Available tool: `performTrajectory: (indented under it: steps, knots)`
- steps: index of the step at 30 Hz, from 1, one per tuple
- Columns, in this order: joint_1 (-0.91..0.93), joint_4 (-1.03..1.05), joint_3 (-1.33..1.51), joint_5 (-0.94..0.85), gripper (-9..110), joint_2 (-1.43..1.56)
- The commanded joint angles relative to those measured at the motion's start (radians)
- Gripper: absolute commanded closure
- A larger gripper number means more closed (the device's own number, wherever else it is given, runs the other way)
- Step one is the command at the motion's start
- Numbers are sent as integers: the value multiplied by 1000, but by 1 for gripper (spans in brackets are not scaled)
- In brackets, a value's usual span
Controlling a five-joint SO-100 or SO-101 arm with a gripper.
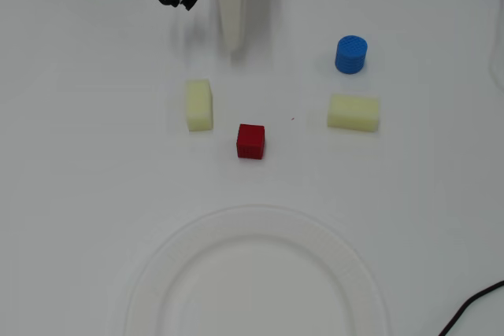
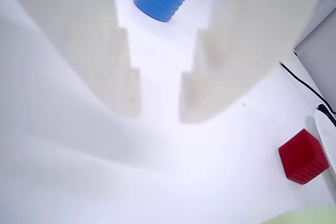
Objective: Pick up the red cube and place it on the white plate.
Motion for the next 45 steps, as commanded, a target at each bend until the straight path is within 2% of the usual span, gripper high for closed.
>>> performTrajectory:
  steps: [1, 15, 20, 26, 33, 39, 45]
  knots:
    - [-57, -14, 8, -58, 102, 8]
    - [-48, -34, 8, -48, 102, 8]
    - [-11, -48, -172, 8, 102, -34]
    - [-26, -57, -615, 35, 102, -592]
    - [-121, -161, -801, -40, 96, -836]
    - [-112, -155, -1124, 77, 84, -1290]
    - [-156, -155, -1261, 206, 80, -1520]
